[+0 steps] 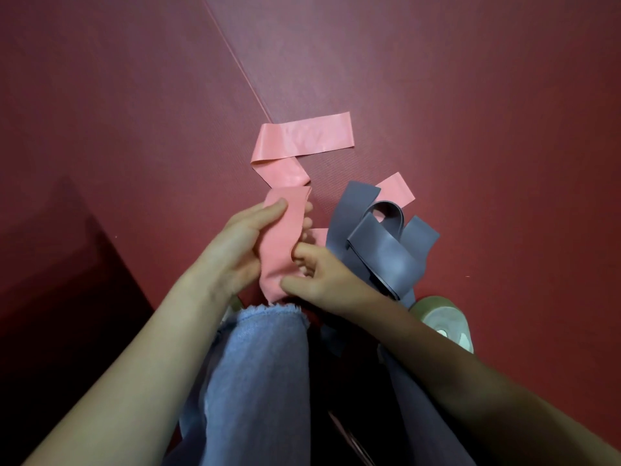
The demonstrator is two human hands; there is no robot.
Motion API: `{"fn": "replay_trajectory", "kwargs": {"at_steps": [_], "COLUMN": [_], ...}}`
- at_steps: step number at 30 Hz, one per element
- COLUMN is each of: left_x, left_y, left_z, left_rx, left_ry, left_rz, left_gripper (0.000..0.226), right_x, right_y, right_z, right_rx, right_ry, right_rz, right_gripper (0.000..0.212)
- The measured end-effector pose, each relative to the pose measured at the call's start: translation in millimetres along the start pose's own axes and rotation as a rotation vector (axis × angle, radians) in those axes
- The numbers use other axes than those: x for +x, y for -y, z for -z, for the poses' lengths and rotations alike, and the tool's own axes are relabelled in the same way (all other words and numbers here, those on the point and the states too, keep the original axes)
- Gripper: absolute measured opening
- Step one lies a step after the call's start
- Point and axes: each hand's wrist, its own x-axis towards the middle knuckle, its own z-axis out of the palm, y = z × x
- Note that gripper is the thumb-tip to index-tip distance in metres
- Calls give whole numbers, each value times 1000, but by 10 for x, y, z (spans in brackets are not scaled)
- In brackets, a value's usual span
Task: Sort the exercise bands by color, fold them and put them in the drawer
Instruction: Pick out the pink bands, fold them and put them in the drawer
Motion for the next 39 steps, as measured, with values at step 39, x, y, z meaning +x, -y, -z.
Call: {"fn": "replay_trajectory", "kwargs": {"at_steps": [39], "left_x": [36], "left_y": [-58], "left_z": [-61], "left_rx": [19], "left_ry": [-337], "left_rz": [-493], "left_gripper": [26], "right_x": [395], "right_y": [781], "right_z": [767], "right_rx": [430], "right_ry": [-333], "right_rz": [93], "right_gripper": [23]}}
